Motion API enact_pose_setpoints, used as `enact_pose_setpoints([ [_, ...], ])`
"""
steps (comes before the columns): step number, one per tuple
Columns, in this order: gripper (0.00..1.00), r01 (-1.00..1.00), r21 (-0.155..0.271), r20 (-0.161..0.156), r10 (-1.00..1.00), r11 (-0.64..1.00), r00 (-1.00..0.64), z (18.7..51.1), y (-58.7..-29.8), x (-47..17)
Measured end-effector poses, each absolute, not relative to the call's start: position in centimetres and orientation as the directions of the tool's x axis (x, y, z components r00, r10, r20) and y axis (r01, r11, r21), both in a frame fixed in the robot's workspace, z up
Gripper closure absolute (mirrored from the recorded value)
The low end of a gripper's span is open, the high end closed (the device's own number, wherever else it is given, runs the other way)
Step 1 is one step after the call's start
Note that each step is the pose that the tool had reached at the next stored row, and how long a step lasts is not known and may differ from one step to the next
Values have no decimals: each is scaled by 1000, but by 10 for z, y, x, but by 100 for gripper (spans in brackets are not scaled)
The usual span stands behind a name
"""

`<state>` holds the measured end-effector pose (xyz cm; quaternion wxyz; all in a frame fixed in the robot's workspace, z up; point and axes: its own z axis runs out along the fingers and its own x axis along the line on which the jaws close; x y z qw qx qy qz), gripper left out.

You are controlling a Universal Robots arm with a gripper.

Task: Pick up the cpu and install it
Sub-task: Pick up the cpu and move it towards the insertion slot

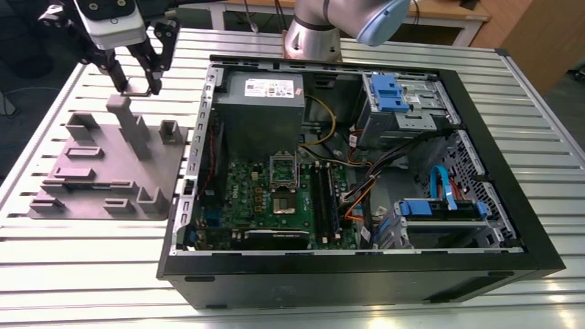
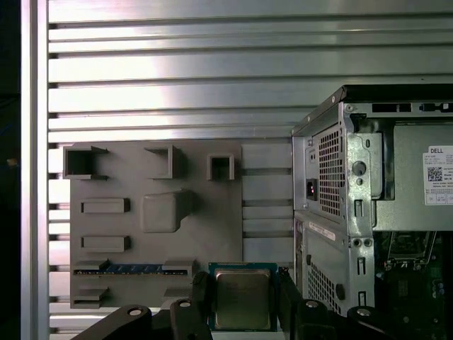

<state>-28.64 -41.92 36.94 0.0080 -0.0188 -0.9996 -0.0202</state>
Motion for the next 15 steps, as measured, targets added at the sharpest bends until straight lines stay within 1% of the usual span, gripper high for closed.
enact_pose_setpoints([
  [15,53,38,40,17,37,998,-999,369,-419,-285],
])
